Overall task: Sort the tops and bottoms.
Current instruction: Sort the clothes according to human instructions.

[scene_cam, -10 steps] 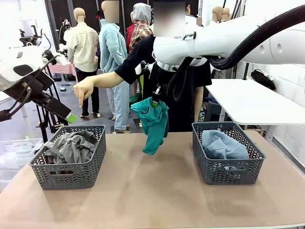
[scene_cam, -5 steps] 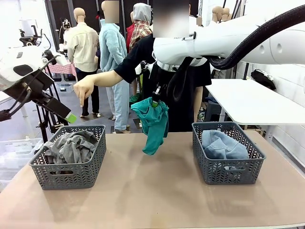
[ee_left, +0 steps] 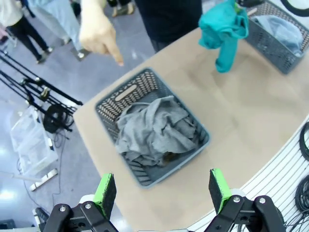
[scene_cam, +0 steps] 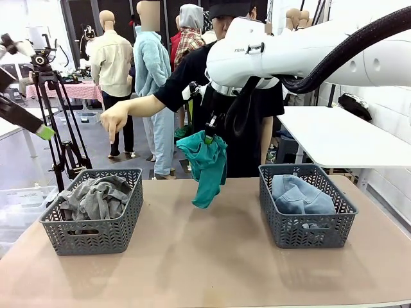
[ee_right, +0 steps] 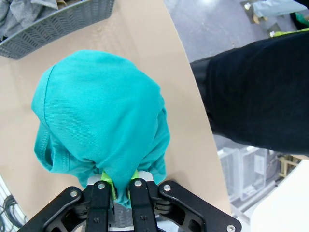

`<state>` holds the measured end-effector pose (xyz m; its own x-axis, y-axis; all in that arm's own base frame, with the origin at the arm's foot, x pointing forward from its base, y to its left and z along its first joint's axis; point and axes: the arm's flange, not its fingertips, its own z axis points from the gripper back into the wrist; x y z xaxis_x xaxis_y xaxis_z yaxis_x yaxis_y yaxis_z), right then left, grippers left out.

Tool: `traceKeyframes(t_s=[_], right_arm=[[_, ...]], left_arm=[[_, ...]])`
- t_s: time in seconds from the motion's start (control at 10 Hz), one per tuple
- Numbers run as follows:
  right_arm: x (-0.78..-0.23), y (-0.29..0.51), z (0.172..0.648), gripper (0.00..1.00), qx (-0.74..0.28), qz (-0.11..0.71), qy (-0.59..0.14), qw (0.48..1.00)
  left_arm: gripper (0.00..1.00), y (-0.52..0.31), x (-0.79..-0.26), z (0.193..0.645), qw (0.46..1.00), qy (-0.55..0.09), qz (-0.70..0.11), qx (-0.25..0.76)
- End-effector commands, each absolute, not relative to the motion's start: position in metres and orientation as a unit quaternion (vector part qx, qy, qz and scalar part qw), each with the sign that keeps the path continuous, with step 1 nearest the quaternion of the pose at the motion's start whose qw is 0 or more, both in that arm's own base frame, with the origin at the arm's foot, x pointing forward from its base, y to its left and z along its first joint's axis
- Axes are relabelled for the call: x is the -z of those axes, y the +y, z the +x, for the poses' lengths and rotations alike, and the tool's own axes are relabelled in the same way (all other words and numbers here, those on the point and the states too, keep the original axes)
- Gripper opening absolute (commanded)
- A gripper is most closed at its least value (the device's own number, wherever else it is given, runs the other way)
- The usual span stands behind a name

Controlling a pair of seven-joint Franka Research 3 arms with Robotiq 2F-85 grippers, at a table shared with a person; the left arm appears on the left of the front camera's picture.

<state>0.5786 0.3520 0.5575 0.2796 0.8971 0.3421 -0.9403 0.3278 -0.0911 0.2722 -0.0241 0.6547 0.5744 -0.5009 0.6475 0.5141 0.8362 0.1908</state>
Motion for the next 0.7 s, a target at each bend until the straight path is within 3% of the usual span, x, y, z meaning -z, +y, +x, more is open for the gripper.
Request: traceKeyframes(t_s=[0.0,0.6], right_arm=[[-0.560,0.351,0.577,0.00,-0.575,0.064,-0.169,0.797],[-0.558,0.352,0.579,0.00,-0.576,0.064,-0.168,0.797]], left_arm=[[1.00,0.007,-0.666,0.264,0.886,-0.375,-0.024,0.271],[1.00,0.041,-0.660,0.259,0.895,-0.369,-0.017,0.251]])
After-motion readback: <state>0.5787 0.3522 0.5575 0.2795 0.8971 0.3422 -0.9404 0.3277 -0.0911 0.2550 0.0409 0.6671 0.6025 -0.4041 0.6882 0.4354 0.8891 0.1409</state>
